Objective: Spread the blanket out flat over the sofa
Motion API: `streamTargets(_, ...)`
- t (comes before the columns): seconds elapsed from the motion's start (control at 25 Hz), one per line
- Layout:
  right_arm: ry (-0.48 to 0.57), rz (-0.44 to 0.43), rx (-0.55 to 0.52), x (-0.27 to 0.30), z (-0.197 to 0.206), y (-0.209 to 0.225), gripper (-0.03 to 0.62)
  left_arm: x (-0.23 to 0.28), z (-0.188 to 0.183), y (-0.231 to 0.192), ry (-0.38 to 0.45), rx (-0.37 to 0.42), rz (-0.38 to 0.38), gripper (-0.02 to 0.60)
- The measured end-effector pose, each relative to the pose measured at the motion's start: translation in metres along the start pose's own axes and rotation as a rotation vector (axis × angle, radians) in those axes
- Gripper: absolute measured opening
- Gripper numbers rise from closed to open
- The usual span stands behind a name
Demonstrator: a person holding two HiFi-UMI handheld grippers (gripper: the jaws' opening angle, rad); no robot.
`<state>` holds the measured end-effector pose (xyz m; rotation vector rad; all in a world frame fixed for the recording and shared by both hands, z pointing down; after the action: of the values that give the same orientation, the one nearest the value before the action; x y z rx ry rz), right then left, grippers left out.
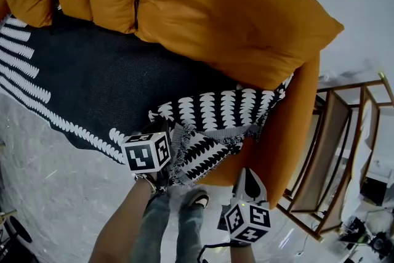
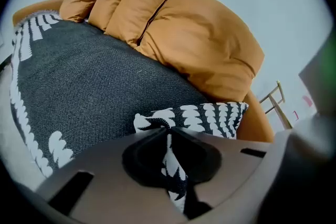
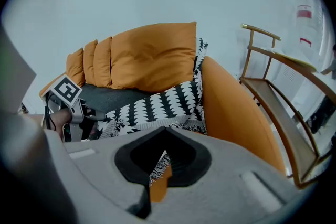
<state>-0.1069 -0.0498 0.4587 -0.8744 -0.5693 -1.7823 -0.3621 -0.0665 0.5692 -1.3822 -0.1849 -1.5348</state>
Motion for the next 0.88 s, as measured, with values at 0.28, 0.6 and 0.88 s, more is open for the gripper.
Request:
streamTargets(0.28,0.013,0.006,0.002,-0.005,0.000,0.006,0.005,-0.008,-0.002,0.004,0.024,-0.001,0.007,0.018)
streamTargets(0.6,0.030,0.004,0.008,-0.015,-0.001,0.011,0.005,-0.026,0.001,0.013,0.046,0.034,0.000,0.015)
streamTargets(0.88,0.048,0.015,0.017,-0.035,-0.006,0.020,0.005,-0.054,0.003,0.034,0.064,0.076,0.014,0.015)
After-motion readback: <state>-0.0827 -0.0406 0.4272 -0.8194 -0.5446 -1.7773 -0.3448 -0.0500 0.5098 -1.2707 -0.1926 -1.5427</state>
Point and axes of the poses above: the fingertips, and each gripper's own axes: x forward along the fingers, y to its right, z out of its underside, the point moved 1 cm from there along -x, backward along the fingers, and after that the axes turned 7 degrees about -x, right-handed, at the moved point
